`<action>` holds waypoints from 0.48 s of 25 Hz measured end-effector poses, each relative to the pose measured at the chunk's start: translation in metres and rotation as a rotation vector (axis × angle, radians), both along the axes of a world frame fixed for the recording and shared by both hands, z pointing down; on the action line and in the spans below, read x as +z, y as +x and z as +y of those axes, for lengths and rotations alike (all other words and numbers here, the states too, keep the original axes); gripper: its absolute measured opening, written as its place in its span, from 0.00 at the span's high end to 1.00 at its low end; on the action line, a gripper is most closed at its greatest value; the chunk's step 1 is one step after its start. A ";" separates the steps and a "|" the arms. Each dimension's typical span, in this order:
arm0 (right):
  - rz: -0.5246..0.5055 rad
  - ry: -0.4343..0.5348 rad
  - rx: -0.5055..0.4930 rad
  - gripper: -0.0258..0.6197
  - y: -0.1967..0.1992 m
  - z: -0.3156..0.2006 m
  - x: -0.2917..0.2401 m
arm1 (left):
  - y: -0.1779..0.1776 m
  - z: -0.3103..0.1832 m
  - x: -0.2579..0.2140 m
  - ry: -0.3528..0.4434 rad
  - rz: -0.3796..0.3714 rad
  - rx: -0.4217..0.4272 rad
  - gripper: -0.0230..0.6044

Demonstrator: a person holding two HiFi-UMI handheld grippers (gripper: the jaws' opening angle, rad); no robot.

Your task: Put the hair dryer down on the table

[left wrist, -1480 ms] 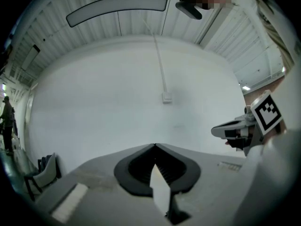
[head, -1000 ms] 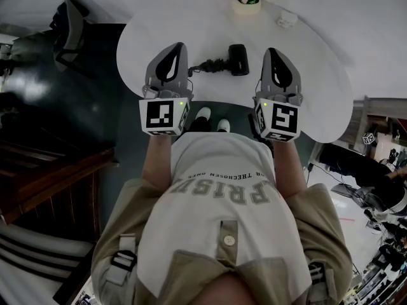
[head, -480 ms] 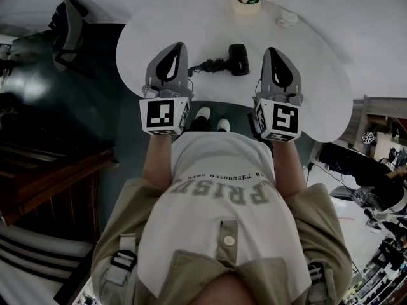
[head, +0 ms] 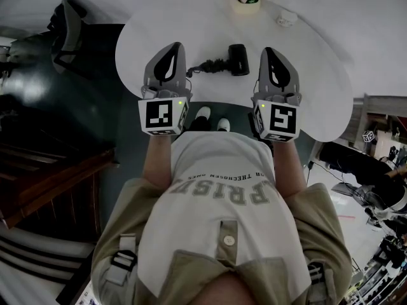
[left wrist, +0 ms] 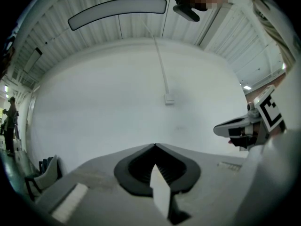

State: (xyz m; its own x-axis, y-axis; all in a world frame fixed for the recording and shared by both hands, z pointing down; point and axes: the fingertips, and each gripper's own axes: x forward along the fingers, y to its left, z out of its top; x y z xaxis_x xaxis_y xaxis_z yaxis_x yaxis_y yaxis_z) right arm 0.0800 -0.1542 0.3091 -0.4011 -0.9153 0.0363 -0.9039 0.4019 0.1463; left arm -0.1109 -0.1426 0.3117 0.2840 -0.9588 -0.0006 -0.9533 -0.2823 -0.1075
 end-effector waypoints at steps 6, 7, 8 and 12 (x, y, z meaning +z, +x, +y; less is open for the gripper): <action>-0.008 0.003 0.009 0.96 0.004 -0.002 -0.002 | 0.004 -0.002 -0.002 0.010 -0.003 0.003 0.95; -0.008 0.002 0.010 0.96 0.004 -0.003 -0.002 | 0.003 -0.003 -0.003 0.011 -0.002 0.002 0.95; -0.008 0.001 0.011 0.96 0.003 -0.003 -0.001 | 0.002 -0.003 -0.003 0.011 0.001 -0.002 0.95; -0.007 0.001 0.012 0.96 0.002 -0.003 0.000 | 0.000 -0.003 -0.002 0.022 -0.003 -0.003 0.95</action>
